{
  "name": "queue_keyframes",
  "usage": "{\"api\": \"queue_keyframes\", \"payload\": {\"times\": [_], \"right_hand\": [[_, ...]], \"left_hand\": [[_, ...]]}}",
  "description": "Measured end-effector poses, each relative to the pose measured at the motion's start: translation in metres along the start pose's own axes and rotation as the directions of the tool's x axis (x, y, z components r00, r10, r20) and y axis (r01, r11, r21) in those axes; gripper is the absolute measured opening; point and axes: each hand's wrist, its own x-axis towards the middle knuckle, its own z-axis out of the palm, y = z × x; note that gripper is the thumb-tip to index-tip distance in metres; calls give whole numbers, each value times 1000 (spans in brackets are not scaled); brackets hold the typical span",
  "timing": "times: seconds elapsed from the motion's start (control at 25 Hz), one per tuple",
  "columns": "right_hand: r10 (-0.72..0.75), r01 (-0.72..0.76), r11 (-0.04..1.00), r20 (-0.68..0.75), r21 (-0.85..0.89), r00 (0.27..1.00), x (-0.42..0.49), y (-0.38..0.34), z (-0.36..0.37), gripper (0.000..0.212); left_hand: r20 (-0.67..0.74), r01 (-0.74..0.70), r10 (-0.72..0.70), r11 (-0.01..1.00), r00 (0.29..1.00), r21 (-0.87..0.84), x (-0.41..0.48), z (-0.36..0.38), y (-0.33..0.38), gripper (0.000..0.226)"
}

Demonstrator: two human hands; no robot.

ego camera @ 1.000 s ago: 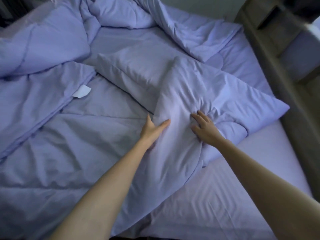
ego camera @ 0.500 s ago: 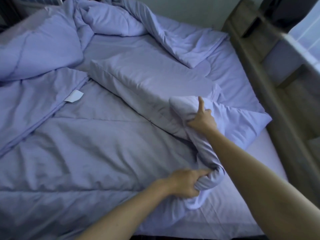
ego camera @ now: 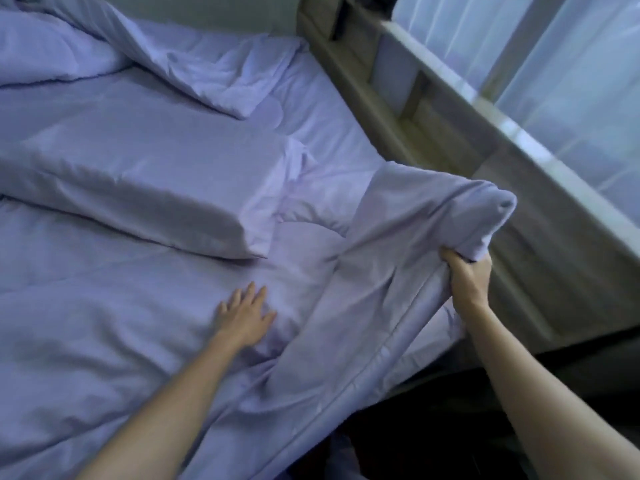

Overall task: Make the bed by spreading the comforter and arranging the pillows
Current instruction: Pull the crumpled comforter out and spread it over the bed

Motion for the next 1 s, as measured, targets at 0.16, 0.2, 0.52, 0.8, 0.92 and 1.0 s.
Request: {"api": "queue_keyframes", "payload": {"times": [0.16,0.2,0.52,0.8,0.92,1.0], "right_hand": [[148,-169,983,-243,-69,959,-27,55,-85,56],[208,-269,953,-339,-143,917,-37,70,-99,54],[680,-800,595,-484,-76,551,-58,141,-124,69],[389,243,529,486,-813,783,-45,127,-36,72],[532,214,469,468,-857,706,-51,121,-9,68],[503,246,504,513,-828,696,-54,106,13,64]], "left_hand": [[118,-26,20,998,993,55,2,31,72,70],[104,20,-29,996,994,86,0,36,82,71],[51,149,-153,986,987,77,-2,55,91,73],[83,5,-11,997,997,72,-16,58,82,83],[127,28,-25,999,992,-21,-43,53,86,69],[178,20,-6,997,984,-80,-61,43,89,56]]}}
